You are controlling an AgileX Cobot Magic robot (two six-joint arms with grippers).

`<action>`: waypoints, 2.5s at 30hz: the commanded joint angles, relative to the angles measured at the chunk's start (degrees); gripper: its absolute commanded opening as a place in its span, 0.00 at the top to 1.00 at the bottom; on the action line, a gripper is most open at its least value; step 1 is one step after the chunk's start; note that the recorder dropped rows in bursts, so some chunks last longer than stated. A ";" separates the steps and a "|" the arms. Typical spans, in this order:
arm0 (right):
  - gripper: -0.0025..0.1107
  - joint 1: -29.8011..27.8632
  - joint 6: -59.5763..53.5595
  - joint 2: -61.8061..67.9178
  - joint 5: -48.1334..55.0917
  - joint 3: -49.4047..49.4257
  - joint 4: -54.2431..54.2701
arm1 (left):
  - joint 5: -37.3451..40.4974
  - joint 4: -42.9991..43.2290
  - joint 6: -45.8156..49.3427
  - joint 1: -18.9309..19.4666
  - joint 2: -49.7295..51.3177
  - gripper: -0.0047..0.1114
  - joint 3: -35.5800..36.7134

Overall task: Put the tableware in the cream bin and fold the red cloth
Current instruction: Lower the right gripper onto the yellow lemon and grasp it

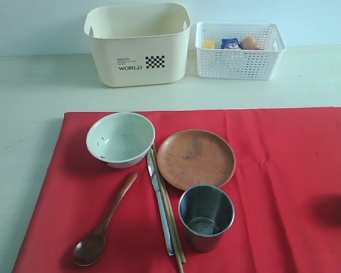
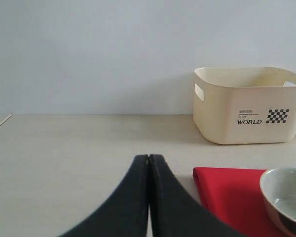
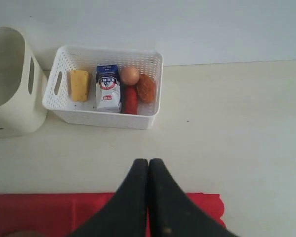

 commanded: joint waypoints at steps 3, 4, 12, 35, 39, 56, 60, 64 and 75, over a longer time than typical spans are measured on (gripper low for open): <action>0.98 -0.06 -1.92 -12.47 2.11 8.36 0.12 | -0.12 -0.70 -0.15 0.08 -0.39 0.95 0.18; 0.98 -0.06 -1.92 -15.49 2.88 10.67 0.12 | -0.12 -0.70 -0.15 0.08 -0.39 0.95 0.18; 0.98 -0.06 -1.10 -24.53 3.92 31.47 0.12 | -0.12 -0.70 -0.15 0.08 -0.39 0.95 0.18; 0.37 -0.06 15.73 -21.85 -11.97 64.46 -9.55 | -0.12 -0.70 -0.15 -2.57 -0.39 0.95 0.18; 0.34 -0.06 15.72 -17.36 -12.78 64.46 -9.30 | -0.12 -0.70 -0.15 -2.57 -0.39 0.95 0.18; 0.34 -0.06 18.40 3.32 -16.06 64.46 -7.98 | -0.12 -0.70 -0.15 -2.57 -0.39 0.95 0.18; 0.39 -0.06 18.40 3.62 -16.91 64.26 -6.54 | -0.12 -0.70 -0.15 -2.57 -0.39 0.95 0.18; 0.69 -0.06 18.40 3.17 -16.35 64.08 -6.29 | -0.12 -0.70 -0.15 -2.57 -0.39 0.95 0.18; 0.98 -0.06 14.45 -2.10 -9.21 56.35 0.37 | -0.12 -0.70 -0.15 -2.57 -0.39 0.95 0.18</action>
